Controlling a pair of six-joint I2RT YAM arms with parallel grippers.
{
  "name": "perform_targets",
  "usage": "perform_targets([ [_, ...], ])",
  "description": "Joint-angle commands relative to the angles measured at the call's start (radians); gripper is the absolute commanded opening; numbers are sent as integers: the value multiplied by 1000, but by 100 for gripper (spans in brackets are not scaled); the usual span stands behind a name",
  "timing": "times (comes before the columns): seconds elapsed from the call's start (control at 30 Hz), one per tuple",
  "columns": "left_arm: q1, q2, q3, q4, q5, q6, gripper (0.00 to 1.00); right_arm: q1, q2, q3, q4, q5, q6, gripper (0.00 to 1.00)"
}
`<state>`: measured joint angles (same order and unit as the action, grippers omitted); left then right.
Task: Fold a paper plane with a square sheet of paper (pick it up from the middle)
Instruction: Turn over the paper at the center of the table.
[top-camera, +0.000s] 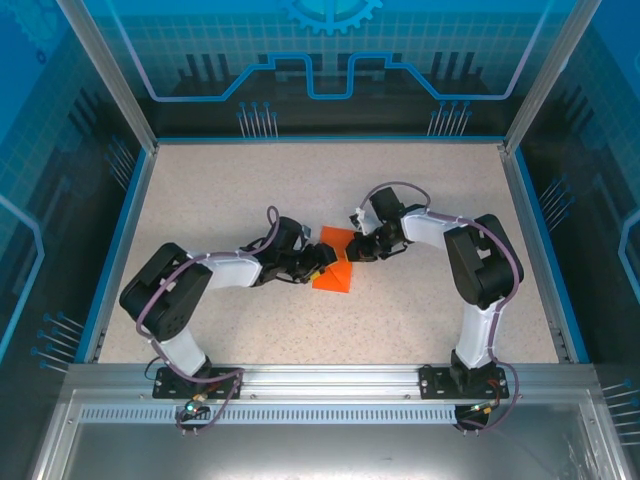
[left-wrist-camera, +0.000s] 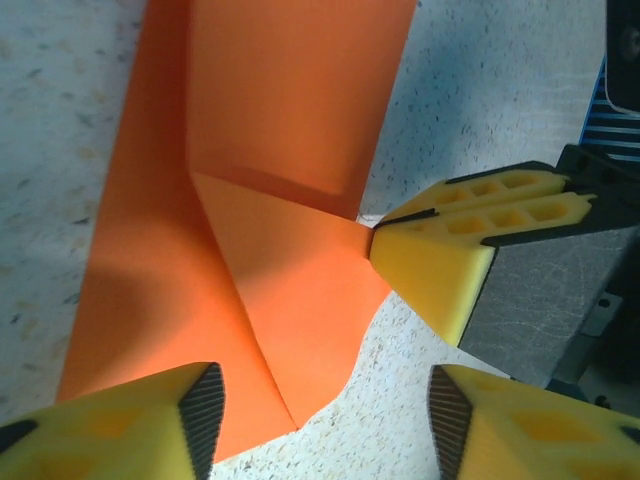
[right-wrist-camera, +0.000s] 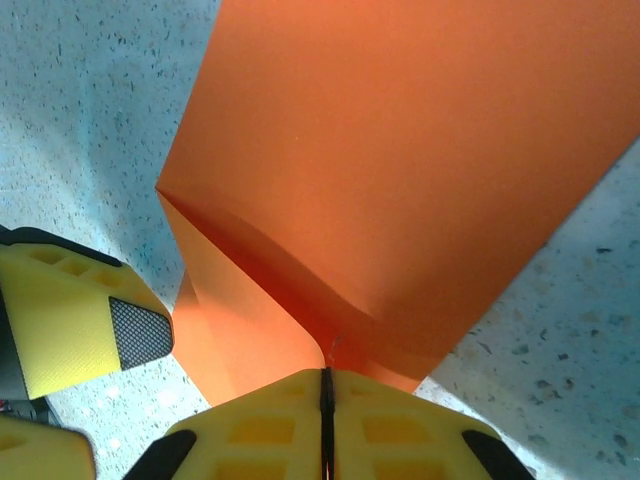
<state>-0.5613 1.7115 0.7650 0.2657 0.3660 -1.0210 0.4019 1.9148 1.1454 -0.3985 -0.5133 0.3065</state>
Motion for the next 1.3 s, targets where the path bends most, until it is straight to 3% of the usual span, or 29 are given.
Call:
perform_targets([
  [0.0,-4,41,38,58,46,-1,54,-19,-28,-11,3,-11,11,9],
  [0.4,-3,114,51,140,71,99,44,-32,-25,-13,8,-25,20,13],
  [0.67,-4,140,45,187,88,152,27,-70,-110,-55,57,-27,99,36],
  [0.93,-4,151,69,128,58,231,10,-133,-258,-111,64,72,166,61],
  [1.27,-3,84,108,-17,-8,331,3,-142,-348,-114,29,116,175,66],
])
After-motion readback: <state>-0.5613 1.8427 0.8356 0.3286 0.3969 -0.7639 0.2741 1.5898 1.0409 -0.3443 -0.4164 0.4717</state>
